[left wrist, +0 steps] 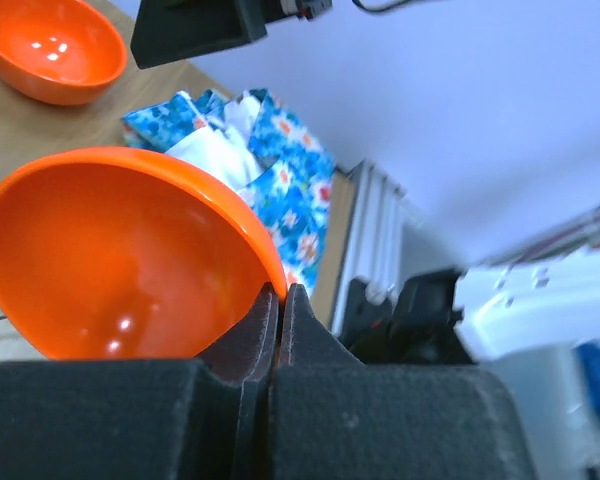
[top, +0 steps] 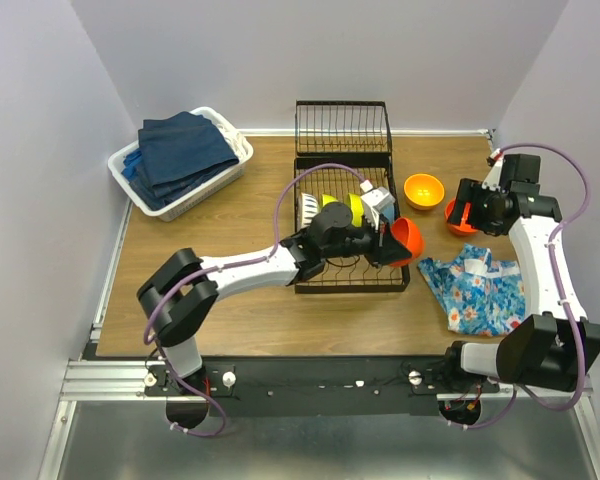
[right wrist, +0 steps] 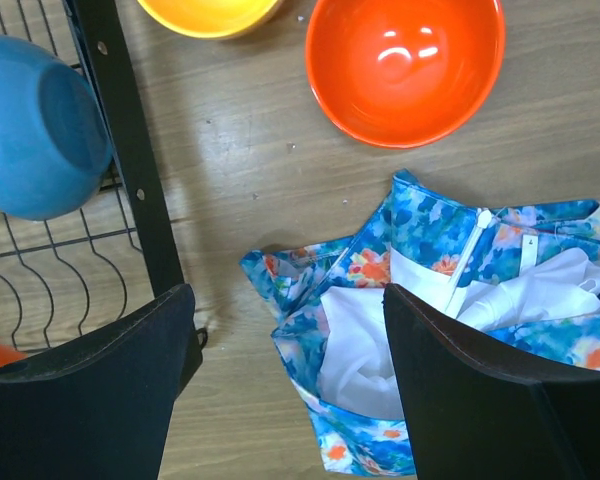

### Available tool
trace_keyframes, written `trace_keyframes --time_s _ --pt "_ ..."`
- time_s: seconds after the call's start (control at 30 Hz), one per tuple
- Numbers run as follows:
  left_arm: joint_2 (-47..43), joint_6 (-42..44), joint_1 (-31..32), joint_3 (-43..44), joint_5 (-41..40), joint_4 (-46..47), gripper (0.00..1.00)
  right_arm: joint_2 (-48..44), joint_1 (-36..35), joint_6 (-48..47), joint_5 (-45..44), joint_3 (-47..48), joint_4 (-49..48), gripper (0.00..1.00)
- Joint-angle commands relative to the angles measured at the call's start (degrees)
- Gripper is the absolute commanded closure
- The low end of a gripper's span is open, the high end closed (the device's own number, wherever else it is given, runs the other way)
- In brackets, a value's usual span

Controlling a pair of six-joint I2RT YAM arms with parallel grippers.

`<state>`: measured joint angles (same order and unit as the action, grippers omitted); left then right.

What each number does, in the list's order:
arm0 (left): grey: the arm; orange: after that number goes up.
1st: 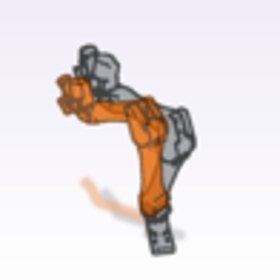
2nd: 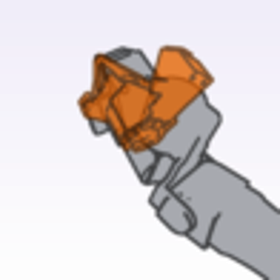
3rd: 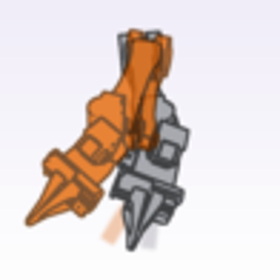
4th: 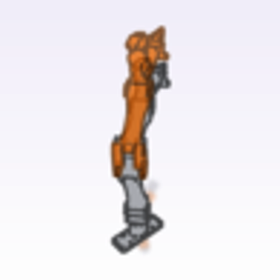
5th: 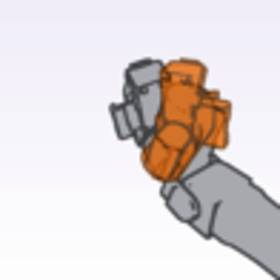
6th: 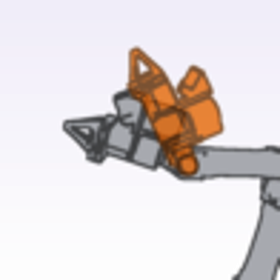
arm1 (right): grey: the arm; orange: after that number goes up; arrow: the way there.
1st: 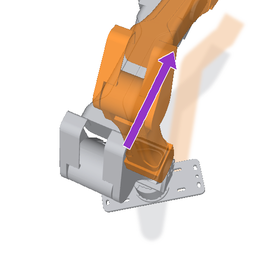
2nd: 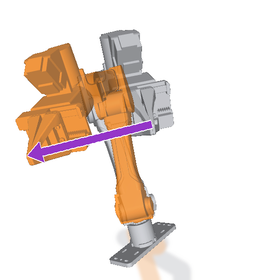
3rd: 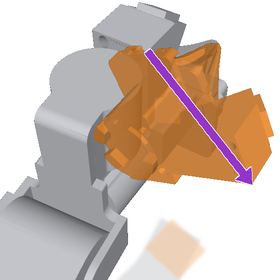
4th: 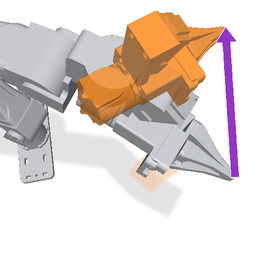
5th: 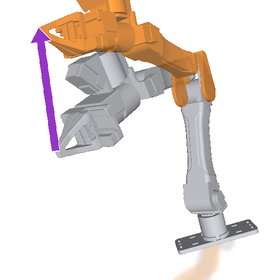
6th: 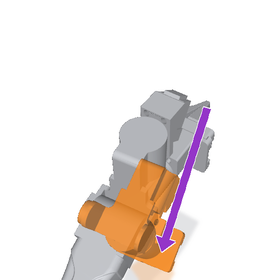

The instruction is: Load the bowls into the dish rack

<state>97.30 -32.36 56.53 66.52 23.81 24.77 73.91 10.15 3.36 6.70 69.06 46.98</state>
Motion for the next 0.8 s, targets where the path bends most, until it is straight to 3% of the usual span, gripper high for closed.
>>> trace_keyframes --time_s 0.0,0.17,0.33,0.77 --pt "3.5 -17.6 0.2 -1.7 -5.3 19.7 1.00 1.2 0.4 -0.2 -1.9 -0.1 1.1 0.16" --pt "6.2 -25.2 -0.1 -3.2 -9.9 19.2 1.00 1.0 0.4 -1.0 -2.7 -1.6 0.7 0.16" --pt "9.1 -28.3 -1.4 -2.6 -8.5 22.0 1.00 0.4 0.4 -0.8 -3.0 -2.6 0.2 0.16" --pt "17.3 -37.0 -4.5 -5.9 2.4 45.3 1.00 3.1 0.5 -1.9 -3.9 -1.0 0.2 0.16"
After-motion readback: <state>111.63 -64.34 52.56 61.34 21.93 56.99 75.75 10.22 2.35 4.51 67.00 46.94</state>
